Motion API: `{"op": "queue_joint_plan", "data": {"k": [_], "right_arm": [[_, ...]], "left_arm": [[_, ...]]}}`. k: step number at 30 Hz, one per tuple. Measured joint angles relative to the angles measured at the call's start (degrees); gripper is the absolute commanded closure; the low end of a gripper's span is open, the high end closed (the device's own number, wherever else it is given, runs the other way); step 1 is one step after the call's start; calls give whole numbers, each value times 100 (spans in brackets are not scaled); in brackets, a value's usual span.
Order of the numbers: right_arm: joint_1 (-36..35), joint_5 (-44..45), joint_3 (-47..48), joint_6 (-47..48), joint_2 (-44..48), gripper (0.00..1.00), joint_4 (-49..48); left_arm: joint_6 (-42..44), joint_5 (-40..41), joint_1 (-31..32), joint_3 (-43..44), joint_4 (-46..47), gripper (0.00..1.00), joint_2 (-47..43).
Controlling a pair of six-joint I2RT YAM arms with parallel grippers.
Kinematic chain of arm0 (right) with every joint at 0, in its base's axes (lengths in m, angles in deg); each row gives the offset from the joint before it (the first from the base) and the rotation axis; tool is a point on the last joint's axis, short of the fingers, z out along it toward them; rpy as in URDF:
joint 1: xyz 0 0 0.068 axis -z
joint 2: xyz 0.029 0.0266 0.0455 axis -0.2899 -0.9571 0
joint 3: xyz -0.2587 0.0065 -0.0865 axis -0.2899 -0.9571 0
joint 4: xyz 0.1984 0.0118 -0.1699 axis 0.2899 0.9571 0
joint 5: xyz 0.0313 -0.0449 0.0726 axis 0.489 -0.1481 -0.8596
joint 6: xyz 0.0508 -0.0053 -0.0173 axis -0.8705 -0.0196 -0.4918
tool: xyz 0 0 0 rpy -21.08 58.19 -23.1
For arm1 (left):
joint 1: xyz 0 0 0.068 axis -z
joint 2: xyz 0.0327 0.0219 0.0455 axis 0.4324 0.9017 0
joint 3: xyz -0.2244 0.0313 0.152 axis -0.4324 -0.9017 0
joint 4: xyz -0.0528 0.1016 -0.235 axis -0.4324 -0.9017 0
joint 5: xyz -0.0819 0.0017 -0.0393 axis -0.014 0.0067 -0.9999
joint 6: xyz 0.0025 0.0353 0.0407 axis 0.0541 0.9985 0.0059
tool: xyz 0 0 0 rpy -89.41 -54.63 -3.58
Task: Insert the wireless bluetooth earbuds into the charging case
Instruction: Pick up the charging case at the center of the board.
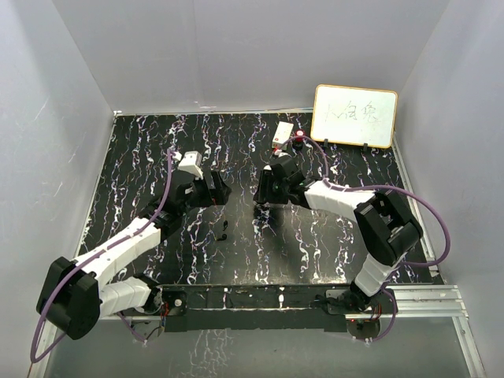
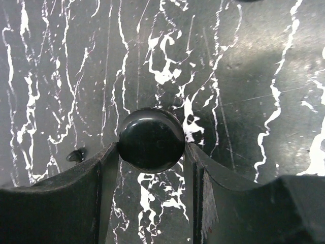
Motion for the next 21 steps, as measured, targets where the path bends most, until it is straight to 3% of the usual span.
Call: {"op": "queue_joint_plan", "data": {"k": [8, 15, 21], "right_arm": [[282, -1204, -437, -407, 2, 76, -612], [796, -2225, -575, -909, -2, 77, -1246], [1005, -2927, -575, -1244, -103, 78, -1687]], "left_arm": [[11, -140, 0, -321, 492, 2, 17], [262, -315, 0, -1508, 1963, 1, -114], [643, -695, 0, -1917, 3676, 2, 273]]}}
